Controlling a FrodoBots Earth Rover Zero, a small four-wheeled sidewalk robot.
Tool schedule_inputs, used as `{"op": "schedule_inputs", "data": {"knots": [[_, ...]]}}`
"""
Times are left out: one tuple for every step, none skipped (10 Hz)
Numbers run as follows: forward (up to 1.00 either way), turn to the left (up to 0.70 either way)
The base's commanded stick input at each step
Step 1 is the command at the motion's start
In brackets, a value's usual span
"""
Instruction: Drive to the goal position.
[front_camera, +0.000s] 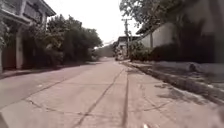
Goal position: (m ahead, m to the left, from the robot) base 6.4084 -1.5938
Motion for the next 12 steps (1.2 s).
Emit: {"op": "schedule_inputs", "data": {"knots": [[1.0, 0.02], [1.0, 0.02], [1.0, 0.02], [1.0, 0.02], [1.0, 0.02], [1.0, 0.02], [1.0, 0.02], [1.0, 0.02], [1.0, 0.02], [1.0, 0.02], [1.0, 0.02], [1.0, 0.02]]}}
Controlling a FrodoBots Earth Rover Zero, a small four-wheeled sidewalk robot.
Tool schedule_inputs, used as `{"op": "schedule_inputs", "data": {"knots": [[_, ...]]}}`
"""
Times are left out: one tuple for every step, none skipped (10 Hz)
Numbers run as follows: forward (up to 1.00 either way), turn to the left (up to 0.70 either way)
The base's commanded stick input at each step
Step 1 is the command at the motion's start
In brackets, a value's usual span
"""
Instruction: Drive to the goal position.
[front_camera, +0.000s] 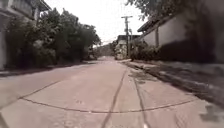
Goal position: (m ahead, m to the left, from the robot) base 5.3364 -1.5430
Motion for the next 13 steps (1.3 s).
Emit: {"op": "schedule_inputs", "data": {"knots": [[1.0, 0.02], [1.0, 0.02], [1.0, 0.02], [1.0, 0.02], [1.0, 0.02], [1.0, 0.02], [1.0, 0.02], [1.0, 0.02], [1.0, 0.02], [1.0, 0.02], [1.0, 0.02], [1.0, 0.02], [1.0, -0.05]]}}
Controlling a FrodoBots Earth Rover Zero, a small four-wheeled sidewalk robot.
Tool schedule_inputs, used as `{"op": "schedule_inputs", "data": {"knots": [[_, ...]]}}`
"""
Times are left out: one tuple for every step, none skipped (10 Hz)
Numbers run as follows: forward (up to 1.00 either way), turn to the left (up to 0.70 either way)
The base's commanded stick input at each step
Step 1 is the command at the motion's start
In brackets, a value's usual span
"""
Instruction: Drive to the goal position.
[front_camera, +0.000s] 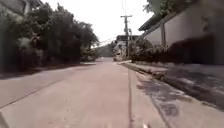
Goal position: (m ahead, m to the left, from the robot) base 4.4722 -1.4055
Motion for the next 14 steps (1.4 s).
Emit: {"op": "schedule_inputs", "data": {"knots": [[1.0, -0.28], [1.0, -0.2], [1.0, -0.09], [1.0, 0.02], [1.0, 0.02], [1.0, 0.02], [1.0, 0.02], [1.0, 0.02], [1.0, 0.02], [1.0, 0.02], [1.0, 0.02], [1.0, 0.02], [1.0, 0.02], [1.0, 0.02]]}}
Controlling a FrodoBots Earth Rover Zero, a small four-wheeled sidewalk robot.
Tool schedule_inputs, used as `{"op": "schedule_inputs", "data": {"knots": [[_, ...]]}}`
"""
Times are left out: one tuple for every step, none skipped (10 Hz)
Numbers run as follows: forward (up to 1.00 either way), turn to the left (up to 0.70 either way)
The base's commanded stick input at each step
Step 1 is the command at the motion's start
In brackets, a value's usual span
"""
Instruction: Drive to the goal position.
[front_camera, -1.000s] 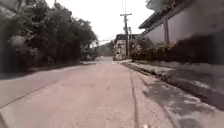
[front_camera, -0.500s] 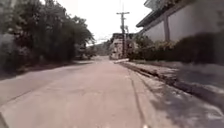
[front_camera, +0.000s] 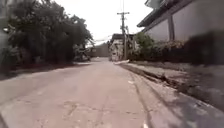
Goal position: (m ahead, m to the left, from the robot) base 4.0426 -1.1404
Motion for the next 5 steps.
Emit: {"op": "schedule_inputs", "data": {"knots": [[1.0, 0.02], [1.0, 0.02], [1.0, 0.02], [1.0, 0.02], [1.0, 0.02]]}}
